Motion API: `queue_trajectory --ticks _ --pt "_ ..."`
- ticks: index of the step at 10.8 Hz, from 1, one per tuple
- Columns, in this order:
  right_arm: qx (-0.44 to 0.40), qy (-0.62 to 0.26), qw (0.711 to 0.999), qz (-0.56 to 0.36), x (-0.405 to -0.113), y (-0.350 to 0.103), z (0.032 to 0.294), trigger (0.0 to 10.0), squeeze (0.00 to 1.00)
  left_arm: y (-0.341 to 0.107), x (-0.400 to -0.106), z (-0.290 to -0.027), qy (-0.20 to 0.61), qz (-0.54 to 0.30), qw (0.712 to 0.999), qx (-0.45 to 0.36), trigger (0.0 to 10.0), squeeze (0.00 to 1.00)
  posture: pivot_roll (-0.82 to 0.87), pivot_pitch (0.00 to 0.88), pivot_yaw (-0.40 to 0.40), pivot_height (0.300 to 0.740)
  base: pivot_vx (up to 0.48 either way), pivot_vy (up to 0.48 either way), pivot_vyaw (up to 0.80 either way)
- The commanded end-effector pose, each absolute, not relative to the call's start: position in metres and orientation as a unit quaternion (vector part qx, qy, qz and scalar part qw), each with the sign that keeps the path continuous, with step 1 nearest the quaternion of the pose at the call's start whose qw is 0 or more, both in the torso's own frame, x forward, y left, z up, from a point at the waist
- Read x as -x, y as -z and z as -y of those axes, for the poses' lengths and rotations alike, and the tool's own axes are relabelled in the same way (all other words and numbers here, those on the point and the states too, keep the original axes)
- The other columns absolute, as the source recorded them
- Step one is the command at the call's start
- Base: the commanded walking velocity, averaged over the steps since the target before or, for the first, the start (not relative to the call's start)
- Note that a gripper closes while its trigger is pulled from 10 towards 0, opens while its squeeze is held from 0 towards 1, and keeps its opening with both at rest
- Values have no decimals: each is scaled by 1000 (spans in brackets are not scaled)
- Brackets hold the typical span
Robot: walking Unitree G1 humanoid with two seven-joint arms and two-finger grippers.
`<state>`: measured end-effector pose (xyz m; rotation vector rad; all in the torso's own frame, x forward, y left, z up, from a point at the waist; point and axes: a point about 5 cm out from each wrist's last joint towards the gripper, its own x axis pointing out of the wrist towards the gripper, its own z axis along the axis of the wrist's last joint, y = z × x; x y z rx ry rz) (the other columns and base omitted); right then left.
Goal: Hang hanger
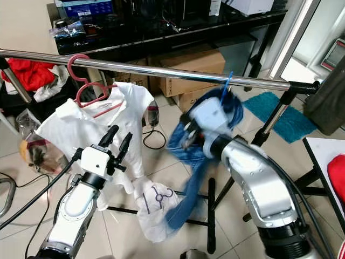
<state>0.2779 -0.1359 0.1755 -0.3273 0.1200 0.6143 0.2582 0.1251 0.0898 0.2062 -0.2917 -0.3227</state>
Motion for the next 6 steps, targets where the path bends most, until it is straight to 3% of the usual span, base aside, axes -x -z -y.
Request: queue_trajectory --ticks 1,3,4,6 --pt "186 -276 940 -75 -283 -170 145 10000 0 -89 -259 -124 162 145 970 -104 10000 0 -21 31 0 740 0 0 0" --pt "186 -262 946 -52 -287 -181 148 10000 0 -89 -259 -123 161 145 971 -103 10000 0 -20 30 -1 740 0 0 0" --pt "173 -193 966 2 -294 -199 155 10000 0 -88 -258 -124 160 145 971 -103 10000 0 -20 30 -1 740 0 0 0" --pt "179 -96 979 12 -292 -202 170 10000 0 -89 -258 -126 158 146 971 -106 10000 0 -20 30 -3 740 0 0 0"
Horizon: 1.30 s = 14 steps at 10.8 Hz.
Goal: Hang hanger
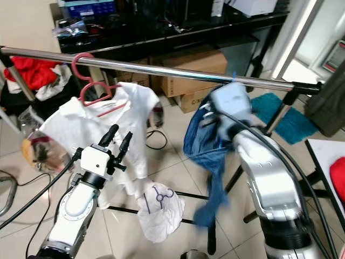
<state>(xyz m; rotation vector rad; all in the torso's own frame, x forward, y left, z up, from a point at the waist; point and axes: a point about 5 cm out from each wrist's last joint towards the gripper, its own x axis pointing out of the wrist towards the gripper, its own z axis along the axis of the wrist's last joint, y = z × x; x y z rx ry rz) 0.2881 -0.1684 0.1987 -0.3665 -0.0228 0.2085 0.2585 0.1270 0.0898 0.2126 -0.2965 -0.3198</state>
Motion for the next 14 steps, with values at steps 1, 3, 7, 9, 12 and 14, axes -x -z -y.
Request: queue_trajectory --ticks 1,3,7,9,12,14 --pt "194 -107 975 14 -281 -199 164 10000 0 -89 -260 -127 159 146 970 -107 10000 0 -37 33 9 740 0 0 0" --pt "221 -108 969 19 -279 -202 162 10000 0 -90 -262 -123 172 147 968 -107 10000 0 -49 36 19 740 0 0 0" --pt "289 -191 938 23 -265 -220 144 10000 1000 -90 -263 -124 178 146 967 -113 10000 0 -56 39 25 740 0 0 0" --pt "281 -211 936 -23 -263 -205 140 10000 1000 -89 -260 -121 200 155 955 -154 10000 0 -39 39 16 740 0 0 0" --pt "273 -176 942 -85 -269 -178 146 10000 0 -87 -257 -122 198 155 955 -158 10000 0 -28 39 8 740 0 0 0" --pt "269 -117 953 -80 -276 -176 154 10000 0 -86 -255 -122 197 156 954 -161 10000 0 -15 44 5 740 0 0 0"
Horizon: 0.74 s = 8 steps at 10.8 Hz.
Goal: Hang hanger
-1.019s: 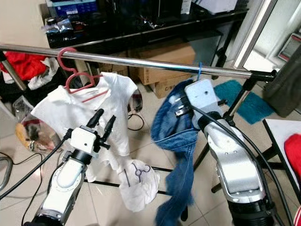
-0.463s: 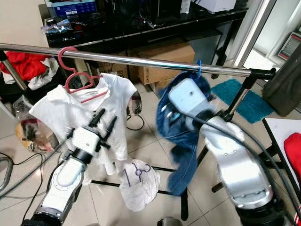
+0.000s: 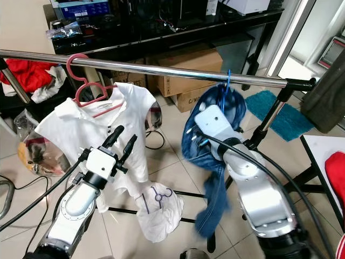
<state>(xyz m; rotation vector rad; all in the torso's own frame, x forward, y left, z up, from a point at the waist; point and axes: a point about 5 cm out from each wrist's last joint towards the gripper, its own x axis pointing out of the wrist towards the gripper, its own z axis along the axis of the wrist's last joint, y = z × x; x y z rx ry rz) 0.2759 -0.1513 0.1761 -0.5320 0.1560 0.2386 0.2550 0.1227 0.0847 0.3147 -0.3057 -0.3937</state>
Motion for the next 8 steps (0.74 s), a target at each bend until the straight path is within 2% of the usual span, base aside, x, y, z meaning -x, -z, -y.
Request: queue_trajectory --ticks 1,2,5,6,8 --pt "264 -81 960 -53 -278 -185 160 10000 0 -85 -252 -121 202 154 953 -162 10000 0 -15 44 9 740 0 0 0" --pt "264 -40 963 -30 -282 -196 170 10000 0 -83 -250 -119 210 153 951 -166 10000 0 -18 42 13 740 0 0 0" --pt "280 -15 959 -37 -282 -191 176 10000 0 -86 -254 -117 214 158 949 -169 10000 0 -25 38 19 740 0 0 0" --pt "282 -13 958 -46 -281 -190 180 10000 0 -86 -254 -118 213 158 949 -169 10000 0 -29 38 20 740 0 0 0" --pt "244 -43 966 -71 -278 -182 170 10000 0 -85 -253 -116 214 158 949 -168 10000 0 -29 44 13 740 0 0 0"
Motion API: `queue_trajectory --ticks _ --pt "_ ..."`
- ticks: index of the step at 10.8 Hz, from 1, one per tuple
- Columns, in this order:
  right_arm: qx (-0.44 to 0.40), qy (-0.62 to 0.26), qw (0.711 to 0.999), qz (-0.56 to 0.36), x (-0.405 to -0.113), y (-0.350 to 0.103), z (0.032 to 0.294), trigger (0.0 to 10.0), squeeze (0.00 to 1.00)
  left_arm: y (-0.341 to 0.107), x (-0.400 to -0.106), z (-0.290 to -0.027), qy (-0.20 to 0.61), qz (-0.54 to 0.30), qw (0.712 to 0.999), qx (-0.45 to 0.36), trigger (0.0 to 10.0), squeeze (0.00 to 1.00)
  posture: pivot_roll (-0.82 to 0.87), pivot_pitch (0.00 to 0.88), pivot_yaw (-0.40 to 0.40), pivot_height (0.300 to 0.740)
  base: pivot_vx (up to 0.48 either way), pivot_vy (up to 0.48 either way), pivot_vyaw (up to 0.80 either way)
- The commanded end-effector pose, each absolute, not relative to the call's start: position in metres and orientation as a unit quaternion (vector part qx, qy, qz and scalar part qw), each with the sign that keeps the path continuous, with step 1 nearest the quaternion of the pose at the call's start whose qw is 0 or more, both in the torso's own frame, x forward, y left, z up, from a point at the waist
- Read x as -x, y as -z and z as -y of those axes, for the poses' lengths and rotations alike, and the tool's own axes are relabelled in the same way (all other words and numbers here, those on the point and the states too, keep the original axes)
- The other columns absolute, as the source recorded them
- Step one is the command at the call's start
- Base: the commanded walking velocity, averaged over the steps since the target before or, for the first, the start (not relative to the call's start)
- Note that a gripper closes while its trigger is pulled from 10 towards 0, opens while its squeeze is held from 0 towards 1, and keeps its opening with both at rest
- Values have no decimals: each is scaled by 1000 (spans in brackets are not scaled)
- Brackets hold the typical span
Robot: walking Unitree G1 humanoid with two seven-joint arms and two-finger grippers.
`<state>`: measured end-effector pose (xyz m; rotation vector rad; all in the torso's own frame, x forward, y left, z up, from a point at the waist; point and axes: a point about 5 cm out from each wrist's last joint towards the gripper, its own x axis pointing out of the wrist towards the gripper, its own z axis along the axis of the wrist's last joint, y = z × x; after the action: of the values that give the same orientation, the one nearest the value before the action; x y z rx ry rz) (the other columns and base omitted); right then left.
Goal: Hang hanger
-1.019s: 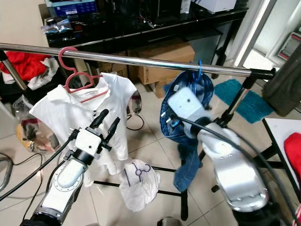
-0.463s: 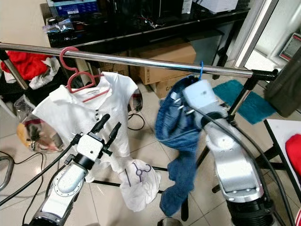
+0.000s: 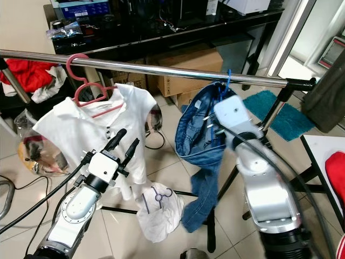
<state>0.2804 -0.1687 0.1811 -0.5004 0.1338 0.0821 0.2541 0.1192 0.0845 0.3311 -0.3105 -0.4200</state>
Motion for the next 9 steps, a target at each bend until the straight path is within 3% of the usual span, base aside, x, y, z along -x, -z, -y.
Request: queue_trajectory --ticks 1,2,5,9 --pt "197 -48 976 -80 -278 -179 166 10000 0 -86 -253 -116 213 160 949 -167 10000 0 -28 45 11 740 0 0 0" --pt "106 -58 990 -80 -279 -184 161 10000 0 -87 -254 -116 208 166 950 -164 10000 0 -28 45 11 740 0 0 0" --pt "91 -33 993 -67 -285 -195 166 10000 0 -88 -253 -117 204 166 951 -164 10000 0 -21 46 4 740 0 0 0" --pt "76 -66 992 -77 -282 -193 149 10000 0 -87 -254 -116 204 166 951 -163 10000 0 -26 46 6 740 0 0 0"
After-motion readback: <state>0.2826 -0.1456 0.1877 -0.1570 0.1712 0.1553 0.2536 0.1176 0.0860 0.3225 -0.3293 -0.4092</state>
